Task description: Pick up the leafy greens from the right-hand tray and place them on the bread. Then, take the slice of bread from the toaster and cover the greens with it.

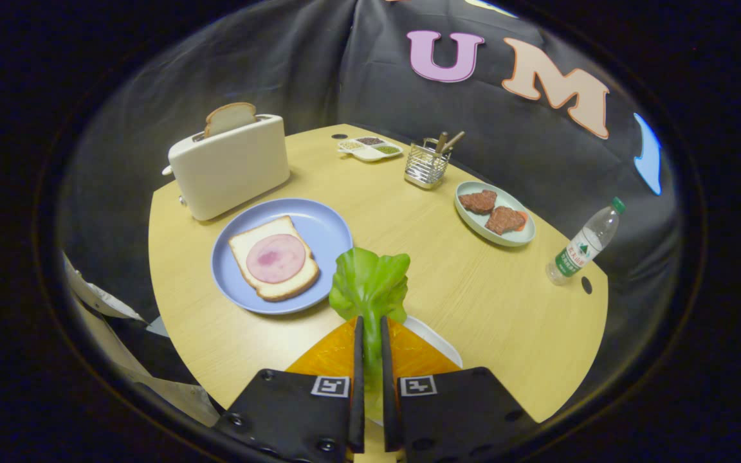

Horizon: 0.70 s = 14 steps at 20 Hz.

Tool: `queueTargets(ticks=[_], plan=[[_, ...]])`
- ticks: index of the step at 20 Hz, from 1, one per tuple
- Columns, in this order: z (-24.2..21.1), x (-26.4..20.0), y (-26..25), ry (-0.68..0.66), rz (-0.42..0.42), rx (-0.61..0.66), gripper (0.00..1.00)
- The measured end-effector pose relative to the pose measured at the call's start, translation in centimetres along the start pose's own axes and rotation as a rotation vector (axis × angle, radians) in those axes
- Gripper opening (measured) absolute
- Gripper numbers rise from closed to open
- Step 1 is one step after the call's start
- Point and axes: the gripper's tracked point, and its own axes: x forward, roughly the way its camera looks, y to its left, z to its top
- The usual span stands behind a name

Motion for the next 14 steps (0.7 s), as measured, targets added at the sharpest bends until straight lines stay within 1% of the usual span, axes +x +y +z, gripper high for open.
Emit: queueTargets(ticks=[7,14], plan=[[3.3,0.2,3.0,-0.031,0.021,-0.038,0.15],[5.5,1.4,6.5,-0.04,0.056,-0.069,0.15]])
